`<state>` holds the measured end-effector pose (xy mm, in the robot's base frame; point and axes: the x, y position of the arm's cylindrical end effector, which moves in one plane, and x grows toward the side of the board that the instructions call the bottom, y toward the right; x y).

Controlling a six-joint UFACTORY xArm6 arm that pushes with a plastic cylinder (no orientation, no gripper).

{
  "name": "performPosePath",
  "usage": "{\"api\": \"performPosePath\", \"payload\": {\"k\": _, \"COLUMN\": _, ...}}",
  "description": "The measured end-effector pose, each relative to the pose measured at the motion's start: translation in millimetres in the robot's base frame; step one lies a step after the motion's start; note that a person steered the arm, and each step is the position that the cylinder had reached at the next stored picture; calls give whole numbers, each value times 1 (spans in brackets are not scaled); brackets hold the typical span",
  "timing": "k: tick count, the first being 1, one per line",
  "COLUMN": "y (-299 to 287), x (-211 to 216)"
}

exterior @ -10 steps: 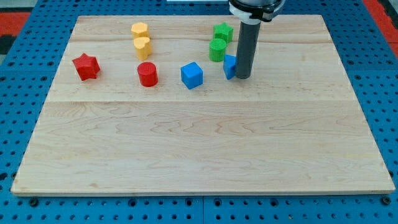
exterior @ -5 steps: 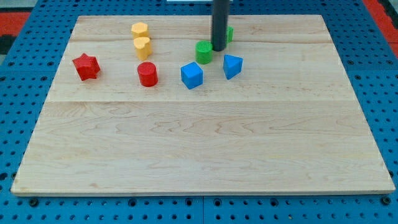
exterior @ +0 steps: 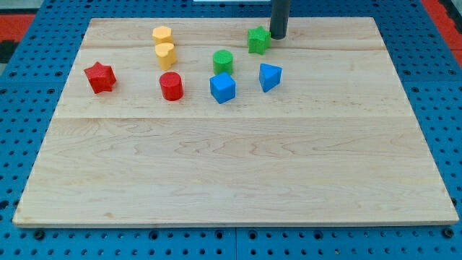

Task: Push the green circle into green star

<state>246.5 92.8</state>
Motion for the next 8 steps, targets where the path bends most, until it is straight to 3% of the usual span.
{"api": "performPosePath", "payload": {"k": 2, "y": -47, "x": 45}}
{"api": "performPosePath", "payload": {"k": 4, "y": -61, "x": 22}}
{"api": "performPosePath", "payload": {"k": 6, "y": -84, "x": 79}}
{"api": "performPosePath", "payload": {"k": 8, "y": -111, "x": 98}}
